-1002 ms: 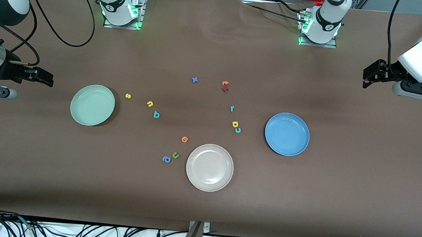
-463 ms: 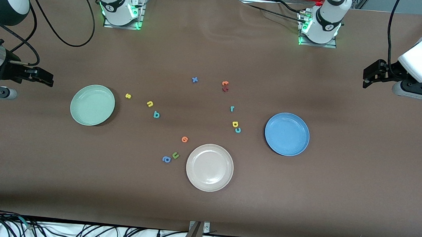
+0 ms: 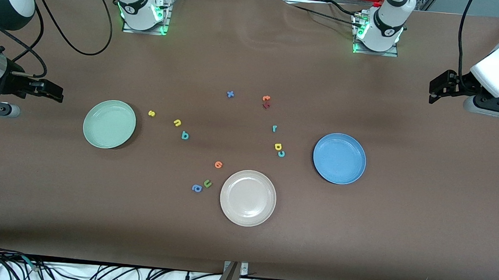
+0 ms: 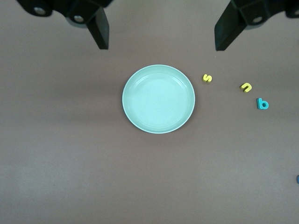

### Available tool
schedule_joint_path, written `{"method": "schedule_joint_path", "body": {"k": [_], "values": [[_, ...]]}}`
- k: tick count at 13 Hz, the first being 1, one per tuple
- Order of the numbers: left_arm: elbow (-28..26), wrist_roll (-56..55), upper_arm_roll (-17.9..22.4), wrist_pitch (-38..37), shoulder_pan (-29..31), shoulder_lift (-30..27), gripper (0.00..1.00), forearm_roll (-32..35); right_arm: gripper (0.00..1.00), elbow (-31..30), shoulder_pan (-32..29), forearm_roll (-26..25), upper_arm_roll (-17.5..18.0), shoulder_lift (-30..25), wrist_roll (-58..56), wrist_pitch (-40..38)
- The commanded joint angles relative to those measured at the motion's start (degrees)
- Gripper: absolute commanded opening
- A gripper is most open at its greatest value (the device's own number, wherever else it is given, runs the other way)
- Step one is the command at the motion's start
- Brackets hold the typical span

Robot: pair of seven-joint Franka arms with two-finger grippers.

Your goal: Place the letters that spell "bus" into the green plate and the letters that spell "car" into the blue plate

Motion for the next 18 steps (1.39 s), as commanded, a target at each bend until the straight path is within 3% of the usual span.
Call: {"method": "schedule_joint_path", "body": {"k": [1,11,13,18], "values": [[0.9,-0.3,-0.3,-1.2,-0.1,0.3,1.0,1.6,1.0,-0.3,-0.2,0.9,0.1,-0.7,0.2,-0.5],[0.2,-0.6,-0.4,-1.5,-1.1,0.8,1.0,1.1,1.0,-0.3,-0.2,0.9,0.1,-0.7,-0.1,-0.5],[0.2,-1.6,-0.5,-1.1,-3.6,2.4,1.0,0.9,1.0,-0.3,-0.2,0.9,0.1,-0.7,-0.1,-0.5],[0.7,-24.5,-1.5,5.3,-15.8,12.1,1.0,1.1,1.0,-0.3,0.1,0.9,0.3,-0.8,0.7,-2.7]]}}
